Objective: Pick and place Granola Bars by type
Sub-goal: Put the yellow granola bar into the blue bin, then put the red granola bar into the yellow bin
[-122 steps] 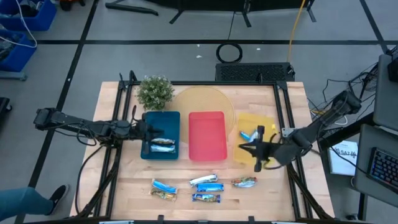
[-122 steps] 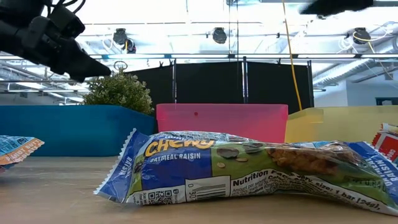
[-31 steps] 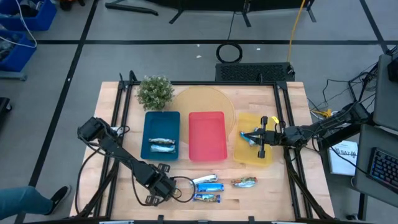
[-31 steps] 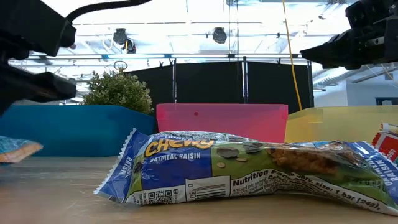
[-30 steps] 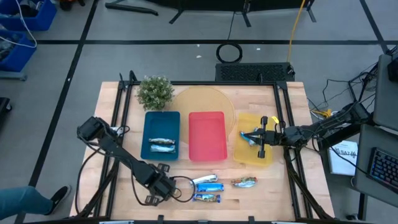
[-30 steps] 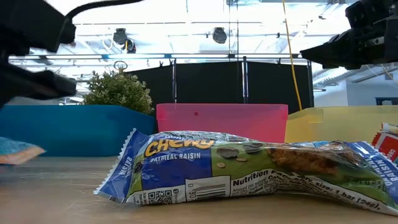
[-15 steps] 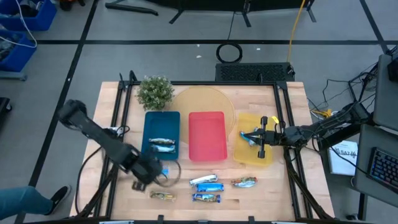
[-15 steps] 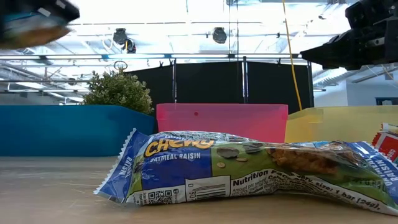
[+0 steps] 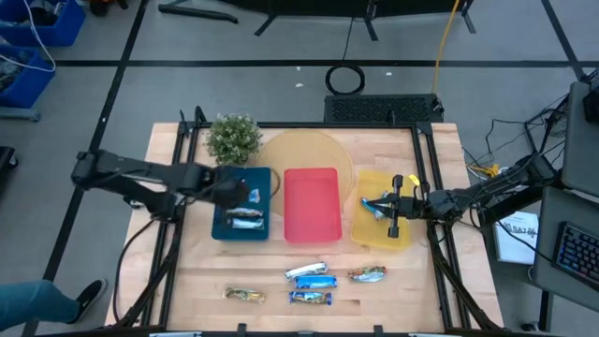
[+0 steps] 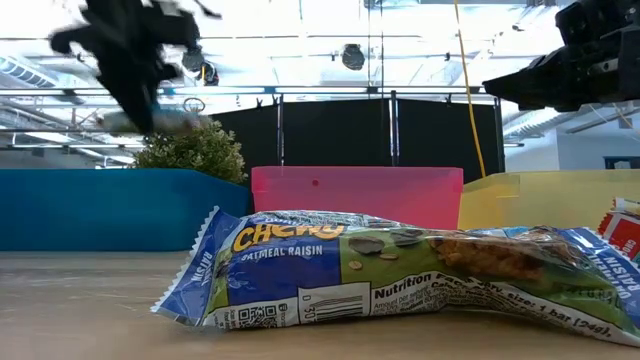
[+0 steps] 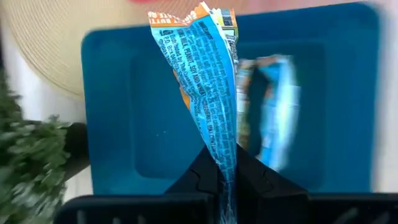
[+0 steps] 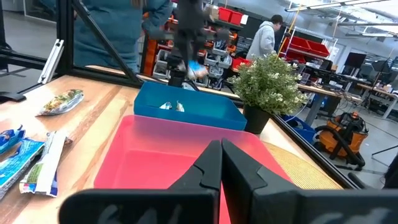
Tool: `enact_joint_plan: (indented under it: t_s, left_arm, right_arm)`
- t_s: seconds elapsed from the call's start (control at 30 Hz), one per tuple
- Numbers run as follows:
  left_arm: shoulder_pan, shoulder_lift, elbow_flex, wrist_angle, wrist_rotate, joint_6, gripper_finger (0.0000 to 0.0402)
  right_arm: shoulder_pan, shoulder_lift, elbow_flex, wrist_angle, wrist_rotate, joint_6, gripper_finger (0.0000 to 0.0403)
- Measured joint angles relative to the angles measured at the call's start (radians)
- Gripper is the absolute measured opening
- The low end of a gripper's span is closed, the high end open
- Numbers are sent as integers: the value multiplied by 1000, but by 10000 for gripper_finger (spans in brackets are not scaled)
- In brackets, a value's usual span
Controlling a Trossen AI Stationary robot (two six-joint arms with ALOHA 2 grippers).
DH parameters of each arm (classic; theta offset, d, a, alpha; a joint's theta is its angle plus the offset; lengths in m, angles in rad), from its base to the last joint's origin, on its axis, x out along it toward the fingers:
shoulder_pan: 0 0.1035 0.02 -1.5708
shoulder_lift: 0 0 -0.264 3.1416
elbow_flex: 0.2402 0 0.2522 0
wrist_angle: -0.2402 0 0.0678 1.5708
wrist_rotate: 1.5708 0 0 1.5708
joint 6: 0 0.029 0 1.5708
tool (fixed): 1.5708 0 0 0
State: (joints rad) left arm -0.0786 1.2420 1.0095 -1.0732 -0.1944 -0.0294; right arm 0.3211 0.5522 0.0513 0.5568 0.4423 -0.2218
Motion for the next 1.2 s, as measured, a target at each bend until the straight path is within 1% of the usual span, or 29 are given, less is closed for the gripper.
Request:
enact_joint_plan:
  t_s: [0.1,0.17,0.23,0.37,0.47,0.57,0.67,0.83,1.03,1.1,1.2]
  left_arm:
    - [106,40,-66,81,45,52,20]
    - [158,66,-117,154,100,88,21]
    - [194,101,-150,198,136,124,25]
    - [240,164,-183,220,160,149,21]
    - [251,204,-197,256,216,188,20]
    - [259,237,-203,271,220,206,21]
    - [262,263,-203,286,248,230,33]
    - [255,272,-202,273,250,232,61]
    - [244,253,-146,170,247,190,115]
    - [238,243,-102,111,247,188,134]
    - [219,193,-52,53,247,194,147]
  right_arm:
    - [0,0,0,1,0,0,0]
    - [0,0,0,6,0,-6,0]
    - [0,0,0,7,0,-22,0]
    - [0,0,0,7,0,-29,0]
    - [0,-1,0,7,0,-33,0]
    - [0,-1,0,7,0,-28,0]
    - [0,-1,0,7,-2,-24,0]
    - [0,0,0,7,-3,-15,0]
    - [0,0,0,7,-3,-16,0]
    - [0,-1,0,7,-3,-17,0]
    - [0,0,0,6,-3,-17,0]
